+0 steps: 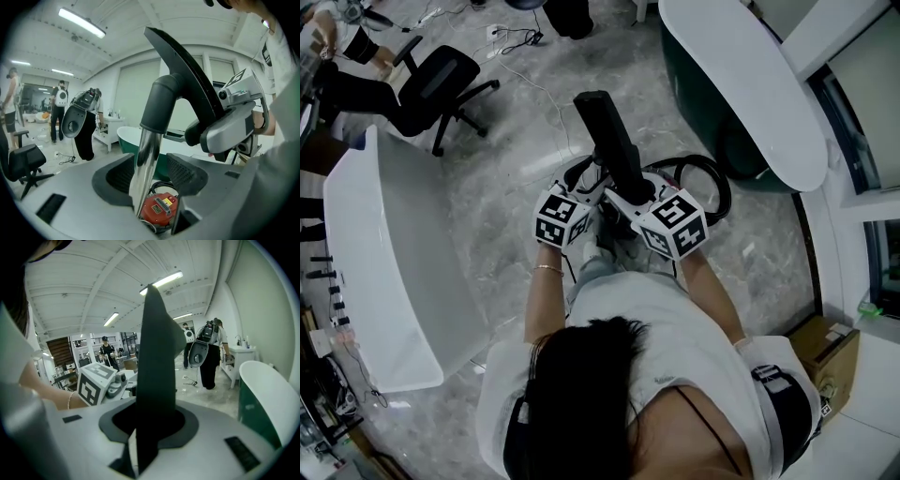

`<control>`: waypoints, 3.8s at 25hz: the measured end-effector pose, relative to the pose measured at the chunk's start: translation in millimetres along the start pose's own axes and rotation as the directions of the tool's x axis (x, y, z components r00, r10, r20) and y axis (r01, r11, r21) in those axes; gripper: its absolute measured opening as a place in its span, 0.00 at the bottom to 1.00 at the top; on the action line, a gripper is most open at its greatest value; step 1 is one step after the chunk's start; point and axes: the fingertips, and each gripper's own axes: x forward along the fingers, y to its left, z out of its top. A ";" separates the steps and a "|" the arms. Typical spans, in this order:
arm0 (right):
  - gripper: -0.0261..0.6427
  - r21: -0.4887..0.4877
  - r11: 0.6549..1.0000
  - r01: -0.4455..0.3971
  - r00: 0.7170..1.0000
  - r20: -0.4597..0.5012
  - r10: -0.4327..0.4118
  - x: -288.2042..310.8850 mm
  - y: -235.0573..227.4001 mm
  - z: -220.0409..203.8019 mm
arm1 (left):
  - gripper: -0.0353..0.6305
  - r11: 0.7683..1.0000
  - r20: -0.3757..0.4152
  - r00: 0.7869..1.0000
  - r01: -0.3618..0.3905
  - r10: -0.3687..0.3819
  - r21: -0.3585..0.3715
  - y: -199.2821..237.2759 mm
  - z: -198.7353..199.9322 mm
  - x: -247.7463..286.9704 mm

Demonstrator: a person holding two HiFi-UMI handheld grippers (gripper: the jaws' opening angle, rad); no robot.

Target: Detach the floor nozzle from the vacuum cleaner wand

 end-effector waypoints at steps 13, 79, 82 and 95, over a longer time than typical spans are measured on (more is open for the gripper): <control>0.19 0.006 0.999 -0.053 0.999 0.004 0.053 1.0 0.5 -0.1 | 0.34 0.997 0.015 1.000 0.003 -0.001 -0.083 10.2 -3.5 27.8; 0.17 0.165 0.980 0.113 0.989 -0.118 -0.094 -4.7 0.7 13.0 | 0.33 0.994 0.028 0.997 0.067 -0.065 -0.084 -2.9 -1.6 35.2; 0.17 0.167 0.979 0.114 0.988 -0.124 -0.093 -4.0 2.8 13.2 | 0.33 0.994 0.028 0.997 0.072 -0.070 -0.085 -2.6 -2.2 33.9; 0.17 0.235 0.969 0.075 0.996 -0.067 -0.060 -13.0 5.7 22.2 | 0.33 0.993 0.046 0.997 0.064 -0.059 -0.103 -2.5 -3.7 32.4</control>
